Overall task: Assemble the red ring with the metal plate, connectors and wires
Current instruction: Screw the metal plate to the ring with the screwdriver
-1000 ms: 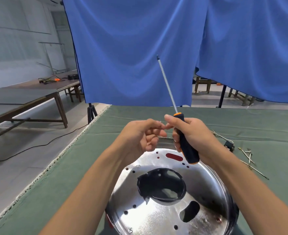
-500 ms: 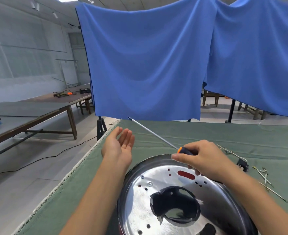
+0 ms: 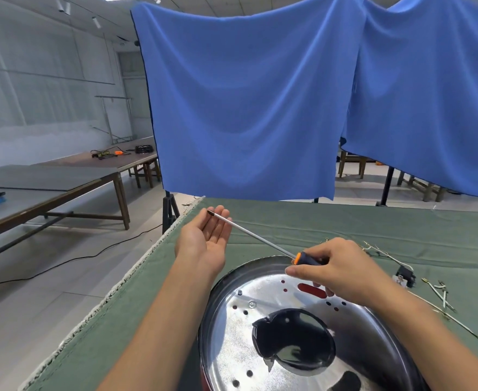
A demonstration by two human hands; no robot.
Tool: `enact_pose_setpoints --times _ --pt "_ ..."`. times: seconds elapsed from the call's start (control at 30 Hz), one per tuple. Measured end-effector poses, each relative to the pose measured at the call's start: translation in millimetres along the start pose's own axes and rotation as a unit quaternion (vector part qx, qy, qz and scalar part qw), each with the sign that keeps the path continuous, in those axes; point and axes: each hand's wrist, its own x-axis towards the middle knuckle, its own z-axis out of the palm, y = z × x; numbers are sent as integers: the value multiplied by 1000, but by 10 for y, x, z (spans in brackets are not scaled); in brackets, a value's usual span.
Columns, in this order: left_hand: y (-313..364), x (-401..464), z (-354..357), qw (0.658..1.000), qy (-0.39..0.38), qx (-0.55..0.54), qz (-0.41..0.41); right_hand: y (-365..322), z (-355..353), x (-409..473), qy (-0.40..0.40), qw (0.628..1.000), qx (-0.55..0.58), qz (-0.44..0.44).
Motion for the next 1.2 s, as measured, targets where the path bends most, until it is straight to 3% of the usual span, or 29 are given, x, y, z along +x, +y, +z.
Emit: enact_pose_setpoints --times 0.63,0.83,1.07,1.2 --pt "-174 -91 89 989 13 48 139 -90 -290 -99 -69 996 62 9" --pt "-210 -143 86 993 8 40 113 -53 -382 -88 4 999 -54 6" --pt "-134 -177 105 992 -26 41 118 -60 -371 -93 0 1000 -25 -3" --pt "-130 -193 113 992 -50 13 116 -82 -365 -119 -43 998 46 6"
